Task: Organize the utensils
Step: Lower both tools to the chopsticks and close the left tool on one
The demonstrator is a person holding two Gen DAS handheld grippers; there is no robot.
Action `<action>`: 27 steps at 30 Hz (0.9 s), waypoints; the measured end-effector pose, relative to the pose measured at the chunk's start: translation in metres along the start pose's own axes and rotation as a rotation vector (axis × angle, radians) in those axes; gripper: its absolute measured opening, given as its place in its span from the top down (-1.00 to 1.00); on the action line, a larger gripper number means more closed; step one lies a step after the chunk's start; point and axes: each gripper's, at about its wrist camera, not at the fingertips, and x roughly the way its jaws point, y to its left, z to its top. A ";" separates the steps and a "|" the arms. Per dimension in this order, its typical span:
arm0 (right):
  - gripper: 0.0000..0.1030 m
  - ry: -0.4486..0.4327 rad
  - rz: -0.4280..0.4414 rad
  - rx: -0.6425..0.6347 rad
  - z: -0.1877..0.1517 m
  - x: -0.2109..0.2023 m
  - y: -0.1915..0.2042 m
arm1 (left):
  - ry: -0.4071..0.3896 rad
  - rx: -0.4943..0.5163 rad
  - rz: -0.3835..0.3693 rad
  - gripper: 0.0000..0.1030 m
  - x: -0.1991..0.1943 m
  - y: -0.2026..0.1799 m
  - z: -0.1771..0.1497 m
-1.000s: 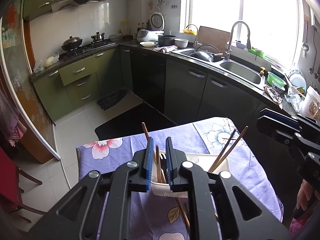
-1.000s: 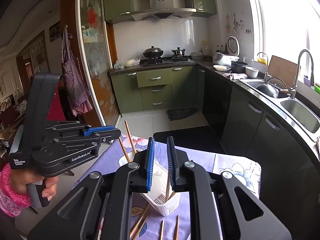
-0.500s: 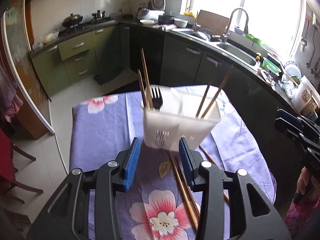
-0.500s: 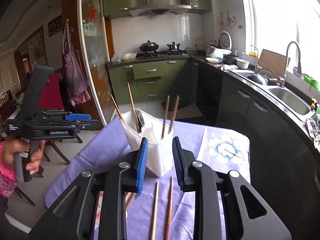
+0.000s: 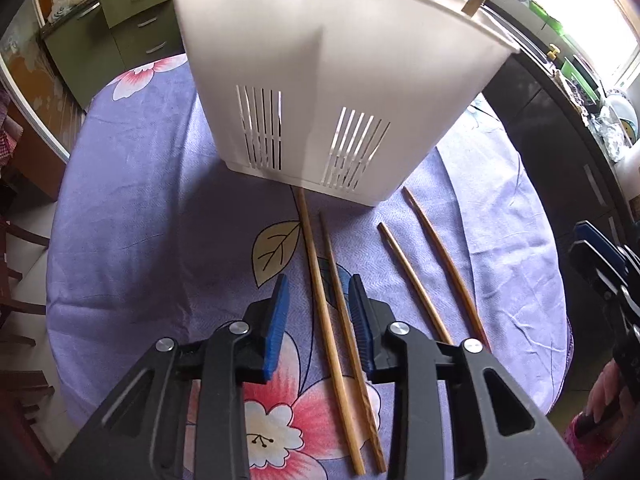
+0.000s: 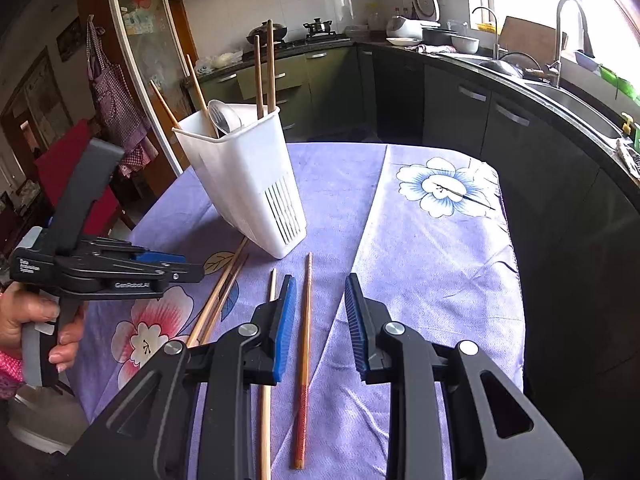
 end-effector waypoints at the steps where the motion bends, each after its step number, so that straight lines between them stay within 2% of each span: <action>1: 0.52 0.000 0.002 0.001 0.000 0.000 0.001 | 0.001 -0.001 0.014 0.50 0.004 -0.001 0.002; 3: 0.52 0.000 0.010 0.004 -0.001 0.000 -0.002 | 0.009 -0.012 0.040 0.59 0.013 0.000 0.006; 20: 0.52 0.054 0.006 0.032 -0.005 0.023 -0.013 | 0.060 -0.001 0.110 0.63 0.042 -0.005 0.015; 22: 0.42 0.063 0.008 0.029 -0.005 0.029 -0.011 | 0.058 0.003 0.115 0.63 0.043 -0.005 0.015; 24: 0.41 0.078 0.011 0.019 -0.006 0.037 -0.007 | 0.057 0.010 0.114 0.63 0.042 -0.006 0.014; 26: 0.41 0.095 0.013 0.008 -0.007 0.045 -0.003 | 0.056 0.026 0.114 0.81 0.041 -0.009 0.012; 27: 0.41 0.103 0.015 0.001 -0.008 0.049 -0.002 | 0.058 0.032 0.114 0.83 0.041 -0.010 0.010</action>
